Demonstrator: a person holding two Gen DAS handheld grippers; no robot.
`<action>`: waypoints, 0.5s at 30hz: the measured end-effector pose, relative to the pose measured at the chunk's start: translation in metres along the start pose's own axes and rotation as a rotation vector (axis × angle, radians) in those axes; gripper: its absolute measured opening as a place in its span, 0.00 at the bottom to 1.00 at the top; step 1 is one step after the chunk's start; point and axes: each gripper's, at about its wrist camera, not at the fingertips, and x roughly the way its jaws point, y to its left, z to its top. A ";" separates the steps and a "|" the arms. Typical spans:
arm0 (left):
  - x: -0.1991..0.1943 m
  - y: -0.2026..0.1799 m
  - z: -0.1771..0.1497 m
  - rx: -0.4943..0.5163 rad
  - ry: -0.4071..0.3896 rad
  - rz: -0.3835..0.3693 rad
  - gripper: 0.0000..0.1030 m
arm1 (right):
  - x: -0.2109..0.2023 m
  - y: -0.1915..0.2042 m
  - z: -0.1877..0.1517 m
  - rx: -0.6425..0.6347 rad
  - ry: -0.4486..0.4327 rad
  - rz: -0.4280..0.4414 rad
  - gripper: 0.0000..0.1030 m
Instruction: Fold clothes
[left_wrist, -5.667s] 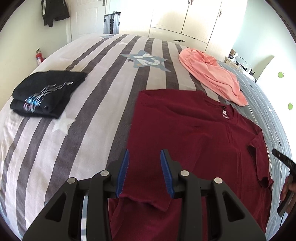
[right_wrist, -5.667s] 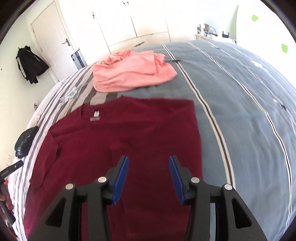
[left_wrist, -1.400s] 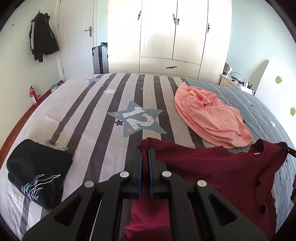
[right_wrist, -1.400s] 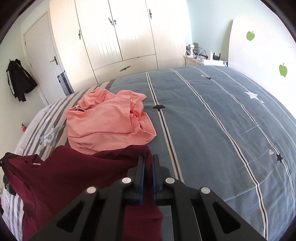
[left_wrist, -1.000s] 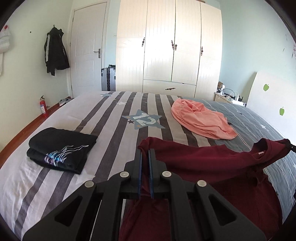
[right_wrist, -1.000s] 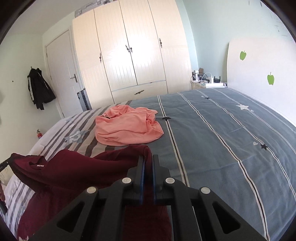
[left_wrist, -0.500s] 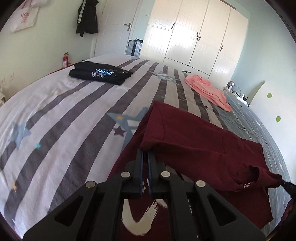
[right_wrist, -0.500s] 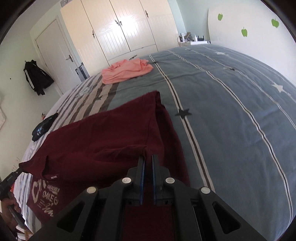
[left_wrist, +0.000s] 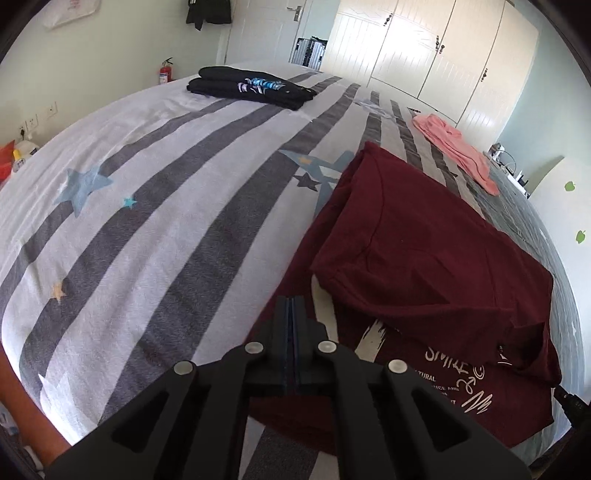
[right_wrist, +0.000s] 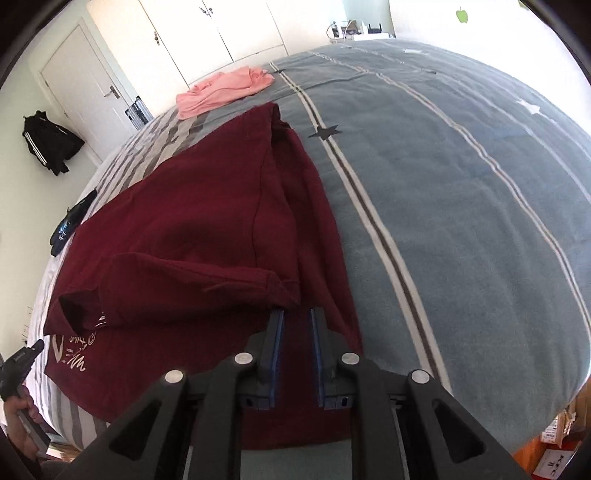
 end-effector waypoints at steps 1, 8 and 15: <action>-0.008 -0.001 0.000 0.006 -0.024 -0.019 0.00 | -0.008 0.002 0.001 -0.012 -0.031 0.010 0.17; -0.017 -0.078 -0.002 0.164 -0.039 -0.248 0.22 | -0.014 0.051 0.011 -0.164 -0.136 0.192 0.34; 0.004 -0.158 -0.015 0.271 0.013 -0.317 0.48 | 0.026 0.130 0.003 -0.326 -0.158 0.210 0.48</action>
